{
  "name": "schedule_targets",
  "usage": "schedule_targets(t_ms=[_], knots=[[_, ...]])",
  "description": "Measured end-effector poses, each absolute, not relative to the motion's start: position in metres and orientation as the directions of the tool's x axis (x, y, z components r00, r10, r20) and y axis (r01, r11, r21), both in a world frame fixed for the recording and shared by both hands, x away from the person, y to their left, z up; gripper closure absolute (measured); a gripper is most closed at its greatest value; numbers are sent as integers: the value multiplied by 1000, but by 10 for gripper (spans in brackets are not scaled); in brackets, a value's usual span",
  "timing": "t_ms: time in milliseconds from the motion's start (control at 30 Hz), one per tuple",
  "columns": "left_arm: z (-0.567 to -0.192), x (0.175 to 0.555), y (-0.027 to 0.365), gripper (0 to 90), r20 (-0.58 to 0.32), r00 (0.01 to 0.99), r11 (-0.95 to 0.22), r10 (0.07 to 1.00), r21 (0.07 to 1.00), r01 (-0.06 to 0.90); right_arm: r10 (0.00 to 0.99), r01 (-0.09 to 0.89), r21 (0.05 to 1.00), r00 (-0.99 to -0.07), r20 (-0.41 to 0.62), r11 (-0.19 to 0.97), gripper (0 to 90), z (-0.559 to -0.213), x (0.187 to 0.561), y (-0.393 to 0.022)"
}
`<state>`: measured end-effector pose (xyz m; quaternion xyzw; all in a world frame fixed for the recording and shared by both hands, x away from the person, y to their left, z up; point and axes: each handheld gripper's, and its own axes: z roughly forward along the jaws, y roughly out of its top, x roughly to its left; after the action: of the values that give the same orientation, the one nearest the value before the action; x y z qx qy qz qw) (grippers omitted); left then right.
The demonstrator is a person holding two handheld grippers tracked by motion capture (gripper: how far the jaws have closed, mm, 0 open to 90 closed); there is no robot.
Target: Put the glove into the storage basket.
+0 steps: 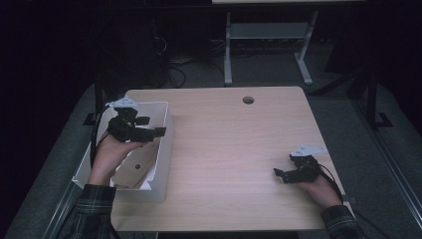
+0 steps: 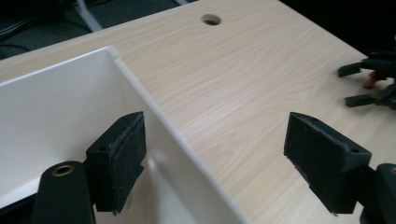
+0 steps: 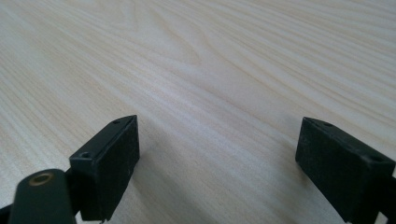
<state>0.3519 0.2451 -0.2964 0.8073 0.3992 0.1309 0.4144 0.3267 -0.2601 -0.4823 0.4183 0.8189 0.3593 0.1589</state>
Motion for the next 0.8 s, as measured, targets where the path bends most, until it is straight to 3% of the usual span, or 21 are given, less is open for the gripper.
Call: schedule_targets(t_ms=[467,800], knots=[[-295,349,177,206,-96,749,-424,656,774,470,798,572,720,-601,42,393,132,-482,326,-260],[-319,345,133,215,-102,788,-446,607,777,444,797,570,721,-603,43,393,131,-482,326,-260]])
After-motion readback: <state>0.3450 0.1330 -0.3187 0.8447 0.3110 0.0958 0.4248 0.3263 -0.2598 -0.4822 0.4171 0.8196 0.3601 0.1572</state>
